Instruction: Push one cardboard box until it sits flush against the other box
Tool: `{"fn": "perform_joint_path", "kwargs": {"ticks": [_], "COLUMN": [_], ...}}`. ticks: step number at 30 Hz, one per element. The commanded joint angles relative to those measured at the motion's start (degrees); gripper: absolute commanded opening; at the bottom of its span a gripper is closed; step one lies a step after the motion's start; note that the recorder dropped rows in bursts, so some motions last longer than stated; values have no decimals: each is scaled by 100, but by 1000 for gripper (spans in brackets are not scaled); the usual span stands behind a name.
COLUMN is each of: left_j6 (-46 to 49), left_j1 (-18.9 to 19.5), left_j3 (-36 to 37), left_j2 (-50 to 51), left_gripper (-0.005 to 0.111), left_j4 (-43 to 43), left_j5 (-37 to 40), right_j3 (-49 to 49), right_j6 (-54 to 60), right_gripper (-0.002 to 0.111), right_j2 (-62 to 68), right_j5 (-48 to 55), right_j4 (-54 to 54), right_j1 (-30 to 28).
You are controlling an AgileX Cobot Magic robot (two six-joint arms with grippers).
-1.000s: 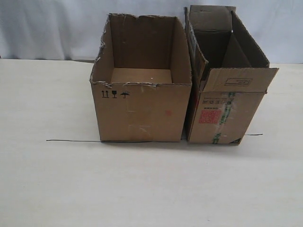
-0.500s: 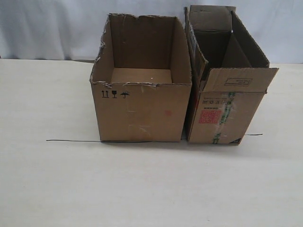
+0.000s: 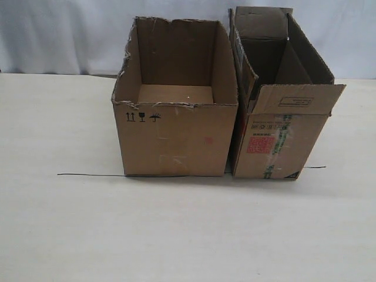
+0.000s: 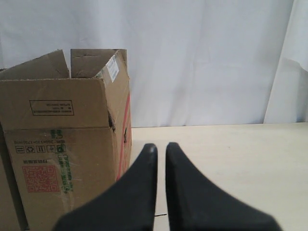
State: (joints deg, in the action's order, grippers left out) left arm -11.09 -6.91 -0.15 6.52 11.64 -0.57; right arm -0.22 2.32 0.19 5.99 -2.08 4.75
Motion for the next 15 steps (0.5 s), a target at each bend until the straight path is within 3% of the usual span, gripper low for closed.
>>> {"fn": "perform_joint_path", "kwargs": {"ticks": [1,15], "left_j6": [50,50], "left_j1": [-45,-45], "left_j3": [15,15], "left_j2": [-32,-32], "left_gripper": [0,0], "left_j4": [-1,132], "left_j5": [21,124], "right_j3": [22,22], "right_j6": [-7,-7], "right_gripper": [5,5], "right_j2": [-19,-19], "right_j5": [14,14], "right_j4": [-20,-20], "right_j1": [5,5]}}
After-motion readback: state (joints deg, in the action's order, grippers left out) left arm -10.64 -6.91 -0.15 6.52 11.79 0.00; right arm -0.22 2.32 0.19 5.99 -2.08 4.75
